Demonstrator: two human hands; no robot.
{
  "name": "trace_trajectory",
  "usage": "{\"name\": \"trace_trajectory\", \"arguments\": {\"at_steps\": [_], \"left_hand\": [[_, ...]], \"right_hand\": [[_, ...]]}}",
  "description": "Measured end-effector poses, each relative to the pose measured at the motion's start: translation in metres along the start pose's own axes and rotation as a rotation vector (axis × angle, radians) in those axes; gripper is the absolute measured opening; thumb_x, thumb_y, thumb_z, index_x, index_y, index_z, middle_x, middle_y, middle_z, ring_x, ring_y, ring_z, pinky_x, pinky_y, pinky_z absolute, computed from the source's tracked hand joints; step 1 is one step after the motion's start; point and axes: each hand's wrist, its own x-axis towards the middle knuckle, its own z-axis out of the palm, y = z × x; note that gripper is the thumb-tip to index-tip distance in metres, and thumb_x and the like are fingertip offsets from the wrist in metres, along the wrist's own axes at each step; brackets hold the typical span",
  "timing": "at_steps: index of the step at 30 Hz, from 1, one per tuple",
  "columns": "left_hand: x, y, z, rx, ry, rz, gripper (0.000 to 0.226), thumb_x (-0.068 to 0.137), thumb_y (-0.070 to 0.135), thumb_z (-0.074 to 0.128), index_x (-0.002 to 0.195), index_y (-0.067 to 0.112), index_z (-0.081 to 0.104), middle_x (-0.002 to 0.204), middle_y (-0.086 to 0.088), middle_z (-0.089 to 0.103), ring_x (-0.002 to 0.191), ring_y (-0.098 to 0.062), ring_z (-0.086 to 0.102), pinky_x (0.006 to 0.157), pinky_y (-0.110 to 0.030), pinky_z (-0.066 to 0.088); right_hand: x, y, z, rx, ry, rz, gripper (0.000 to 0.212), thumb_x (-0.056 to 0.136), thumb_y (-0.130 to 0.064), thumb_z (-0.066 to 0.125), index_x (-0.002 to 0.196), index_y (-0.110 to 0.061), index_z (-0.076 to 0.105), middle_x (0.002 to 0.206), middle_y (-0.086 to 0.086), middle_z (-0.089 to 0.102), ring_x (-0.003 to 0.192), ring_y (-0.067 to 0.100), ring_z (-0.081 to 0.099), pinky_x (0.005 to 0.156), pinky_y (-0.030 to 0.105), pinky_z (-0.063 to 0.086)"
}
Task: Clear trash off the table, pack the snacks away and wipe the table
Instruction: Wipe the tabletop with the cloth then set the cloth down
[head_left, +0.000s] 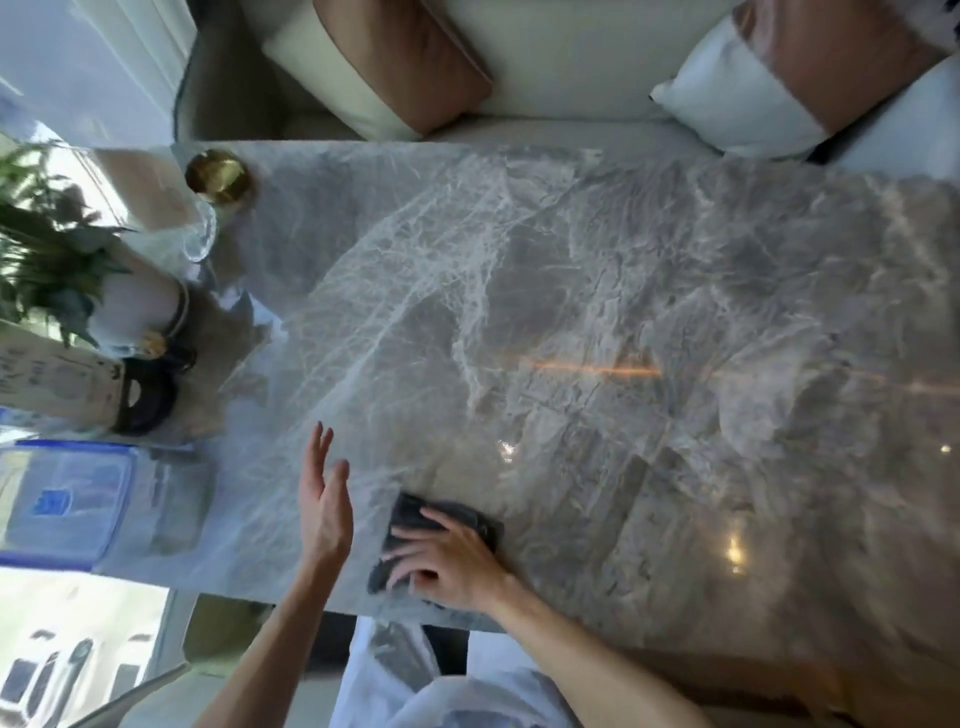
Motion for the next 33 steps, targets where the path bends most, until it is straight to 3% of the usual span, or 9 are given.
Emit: {"name": "trace_trajectory", "arguments": {"at_steps": [5,9,11,13,16,20,23,28,33], "left_hand": [[-0.015,0.011,0.003,-0.039,-0.084,-0.042,0.059,0.092,0.032,0.044,0.148,0.014,0.039,0.152,-0.007,0.042,0.140,-0.022,0.040,0.116,-0.041,0.032],[-0.024,0.018,0.003,-0.058,-0.199,-0.100,0.042,0.101,0.011,0.041,0.142,0.011,0.047,0.146,-0.007,0.050,0.134,-0.022,0.047,0.105,-0.029,0.036],[-0.026,0.023,0.002,-0.095,-0.243,-0.135,0.040,0.100,0.008,0.042,0.139,0.010,0.050,0.140,-0.009,0.055,0.129,-0.025,0.052,0.102,-0.031,0.040],[-0.026,0.028,-0.001,-0.139,-0.267,-0.177,0.039,0.099,0.007,0.043,0.135,0.011,0.054,0.133,-0.010,0.061,0.121,-0.027,0.058,0.095,-0.033,0.045],[-0.018,0.043,-0.004,-0.176,-0.321,-0.225,0.034,0.099,0.008,0.043,0.129,0.016,0.056,0.128,-0.011,0.065,0.109,-0.026,0.063,0.090,-0.035,0.046],[0.016,0.077,-0.014,-0.164,-0.443,-0.231,0.034,0.101,0.025,0.045,0.133,0.018,0.055,0.130,-0.006,0.064,0.112,-0.019,0.063,0.102,-0.037,0.041],[0.056,0.107,-0.035,-0.245,-0.496,-0.238,0.037,0.100,0.035,0.046,0.134,0.023,0.054,0.128,0.002,0.065,0.117,-0.016,0.061,0.104,-0.035,0.041],[0.136,0.126,-0.092,-0.309,-0.625,-0.253,0.030,0.096,0.038,0.056,0.121,0.027,0.066,0.115,-0.004,0.073,0.103,-0.019,0.070,0.081,-0.031,0.058],[0.204,0.106,-0.126,-0.327,-0.567,-0.423,0.041,0.090,0.028,0.066,0.129,0.018,0.059,0.110,-0.002,0.071,0.092,-0.014,0.068,0.075,-0.030,0.055]], "right_hand": [[-0.075,0.015,-0.030,0.257,-0.149,0.141,0.029,0.083,-0.020,0.049,0.086,-0.022,0.077,0.106,-0.010,0.075,0.128,-0.006,0.050,0.122,0.025,0.014],[-0.140,0.042,-0.083,0.510,-0.120,0.513,0.037,0.091,-0.001,0.045,0.072,-0.012,0.075,0.092,0.003,0.077,0.105,-0.013,0.062,0.120,0.027,0.025],[-0.170,0.060,-0.121,0.759,0.133,0.810,0.044,0.095,0.002,0.041,0.071,-0.016,0.073,0.089,0.002,0.074,0.094,0.000,0.068,0.109,0.043,0.040],[-0.182,0.071,-0.159,1.110,0.489,1.007,0.044,0.096,-0.012,0.041,0.071,-0.016,0.076,0.089,0.005,0.072,0.088,0.017,0.071,0.083,0.042,0.050],[-0.143,0.064,-0.203,1.639,0.738,0.903,0.037,0.087,-0.021,0.048,0.072,-0.014,0.081,0.082,0.011,0.077,0.072,0.023,0.075,0.066,0.031,0.057],[-0.028,0.016,-0.232,1.804,0.607,0.697,0.043,0.093,-0.036,0.048,0.115,-0.008,0.073,0.116,0.015,0.071,0.108,0.030,0.068,0.090,0.038,0.055],[0.053,-0.015,-0.234,1.932,0.383,0.540,0.067,0.099,-0.057,0.036,0.138,-0.005,0.053,0.141,0.018,0.055,0.133,0.034,0.050,0.111,0.047,0.038],[0.157,-0.047,-0.233,1.984,0.056,0.476,0.092,0.089,-0.073,0.042,0.148,-0.002,0.037,0.152,0.022,0.038,0.145,0.038,0.031,0.122,0.052,0.019],[0.242,-0.044,-0.226,1.963,-0.068,0.550,0.102,0.084,-0.078,0.043,0.150,-0.002,0.030,0.158,0.023,0.027,0.148,0.038,0.024,0.124,0.052,0.012]]}}
